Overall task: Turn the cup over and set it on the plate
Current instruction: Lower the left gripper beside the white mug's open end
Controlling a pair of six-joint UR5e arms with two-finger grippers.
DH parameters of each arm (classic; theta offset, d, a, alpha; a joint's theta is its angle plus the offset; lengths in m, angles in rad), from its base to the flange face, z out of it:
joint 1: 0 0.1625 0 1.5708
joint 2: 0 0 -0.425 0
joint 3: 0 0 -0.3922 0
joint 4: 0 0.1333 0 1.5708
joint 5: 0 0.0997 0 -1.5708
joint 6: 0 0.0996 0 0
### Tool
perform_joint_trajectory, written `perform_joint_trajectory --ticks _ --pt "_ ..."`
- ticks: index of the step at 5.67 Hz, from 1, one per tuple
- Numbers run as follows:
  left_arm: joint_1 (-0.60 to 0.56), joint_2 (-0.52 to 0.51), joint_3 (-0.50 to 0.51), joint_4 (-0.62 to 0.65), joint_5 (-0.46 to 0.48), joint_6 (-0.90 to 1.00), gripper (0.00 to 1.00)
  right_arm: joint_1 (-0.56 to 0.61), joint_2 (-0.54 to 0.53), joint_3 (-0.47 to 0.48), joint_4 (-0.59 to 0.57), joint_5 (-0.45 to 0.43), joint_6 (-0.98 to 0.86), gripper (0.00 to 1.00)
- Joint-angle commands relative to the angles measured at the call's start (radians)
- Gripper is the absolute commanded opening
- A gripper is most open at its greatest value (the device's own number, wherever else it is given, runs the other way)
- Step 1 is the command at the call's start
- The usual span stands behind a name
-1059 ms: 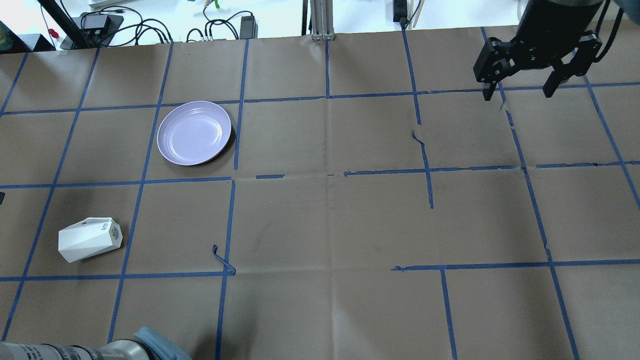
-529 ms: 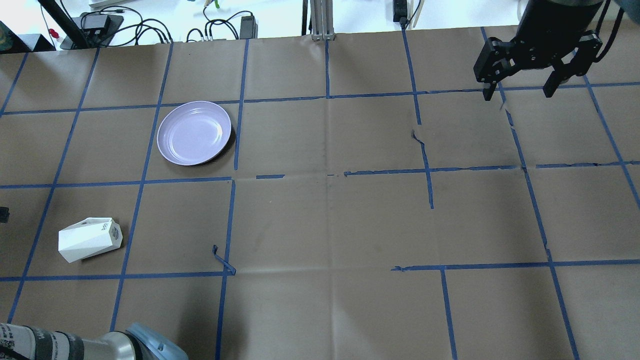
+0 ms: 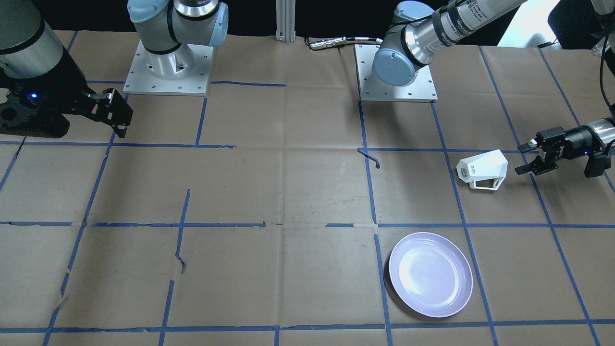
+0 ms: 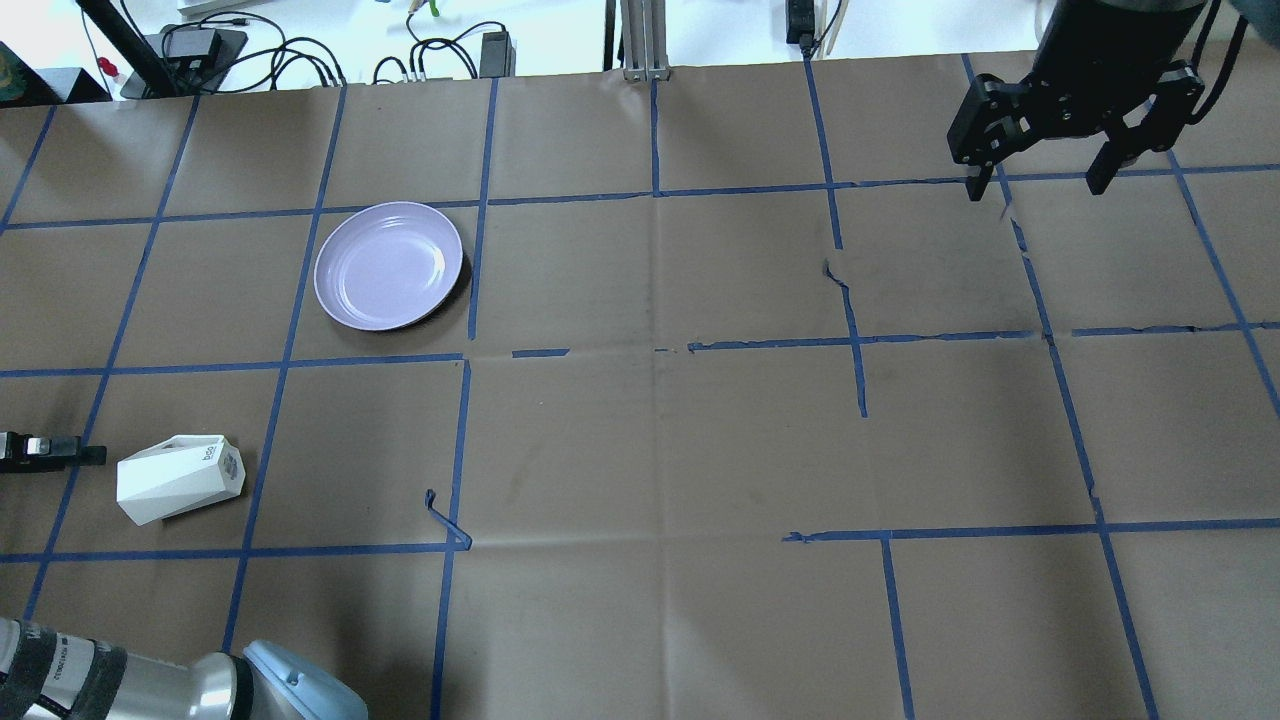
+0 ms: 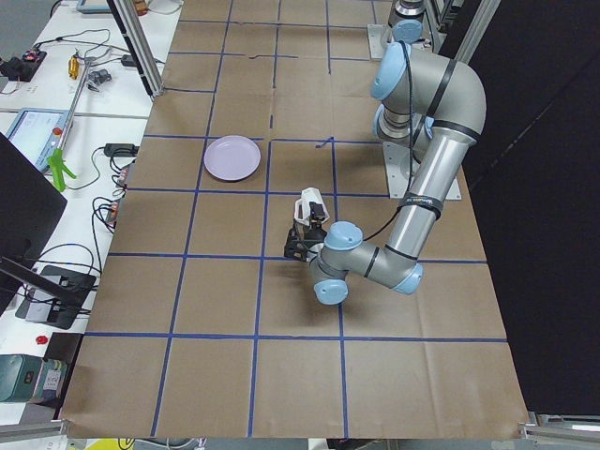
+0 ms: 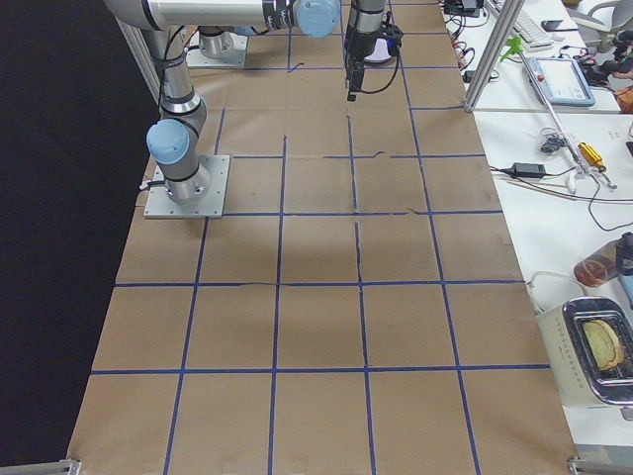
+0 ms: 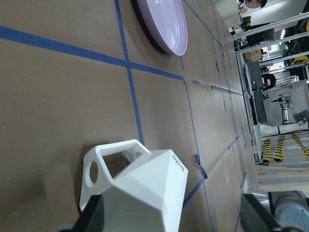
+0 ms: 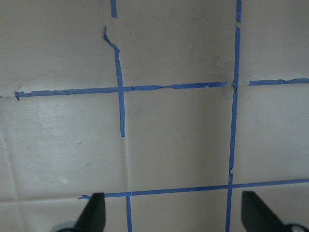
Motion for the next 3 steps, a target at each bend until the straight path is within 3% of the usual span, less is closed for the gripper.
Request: perform_joint_trajectory --ticks 1,3 --pt "0.009 -0.021 -0.008 -0.138 -0.074 -0.001 0.98 0.000 0.000 0.000 -0.001 0.000 0.000 1.00" --pt "0.015 -0.087 -0.008 -0.143 -0.077 -0.002 0.97 0.000 0.000 0.000 -0.001 0.000 0.000 1.00"
